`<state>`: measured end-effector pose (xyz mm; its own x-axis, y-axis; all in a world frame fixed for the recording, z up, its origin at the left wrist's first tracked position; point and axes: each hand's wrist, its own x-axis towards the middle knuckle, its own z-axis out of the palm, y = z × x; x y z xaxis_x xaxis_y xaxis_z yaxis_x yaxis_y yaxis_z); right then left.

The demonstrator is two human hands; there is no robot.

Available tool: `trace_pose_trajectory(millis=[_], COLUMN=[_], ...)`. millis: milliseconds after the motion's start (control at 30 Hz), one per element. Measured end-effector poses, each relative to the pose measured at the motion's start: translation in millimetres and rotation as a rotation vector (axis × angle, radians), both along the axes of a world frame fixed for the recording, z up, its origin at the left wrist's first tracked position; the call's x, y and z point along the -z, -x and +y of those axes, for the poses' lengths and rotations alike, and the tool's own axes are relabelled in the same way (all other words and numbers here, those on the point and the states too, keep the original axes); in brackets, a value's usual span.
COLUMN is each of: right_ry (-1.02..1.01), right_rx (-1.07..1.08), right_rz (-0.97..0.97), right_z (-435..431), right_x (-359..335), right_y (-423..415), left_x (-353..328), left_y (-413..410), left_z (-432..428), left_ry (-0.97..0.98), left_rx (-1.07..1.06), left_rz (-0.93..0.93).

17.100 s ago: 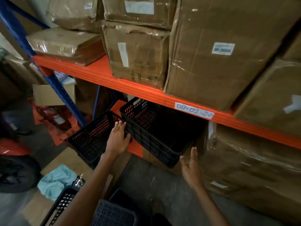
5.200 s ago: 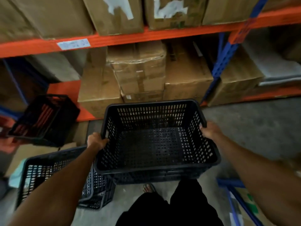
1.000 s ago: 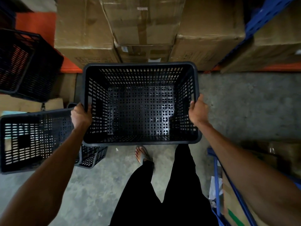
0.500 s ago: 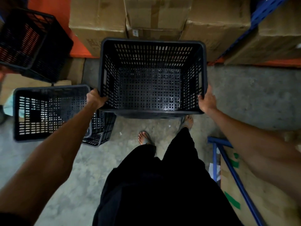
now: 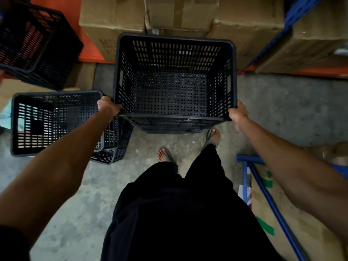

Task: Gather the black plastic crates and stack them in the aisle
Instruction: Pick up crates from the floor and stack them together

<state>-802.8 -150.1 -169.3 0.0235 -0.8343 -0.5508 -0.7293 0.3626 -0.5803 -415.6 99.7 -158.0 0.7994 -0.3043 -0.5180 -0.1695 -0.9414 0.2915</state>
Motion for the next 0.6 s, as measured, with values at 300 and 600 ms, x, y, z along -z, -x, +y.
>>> trace_pose_trajectory(millis=[300, 600], right_ry=[-0.016, -0.018], right_rx=[-0.044, -0.065], right_rz=[0.0, 0.03], right_z=[-3, -17], right_x=[2, -1], right_y=[5, 6], left_x=[1, 0], left_y=[4, 8], left_z=[10, 11], left_ry=[0.037, 0.036], left_rx=[0.043, 0.058], left_rz=[0.028, 0.068])
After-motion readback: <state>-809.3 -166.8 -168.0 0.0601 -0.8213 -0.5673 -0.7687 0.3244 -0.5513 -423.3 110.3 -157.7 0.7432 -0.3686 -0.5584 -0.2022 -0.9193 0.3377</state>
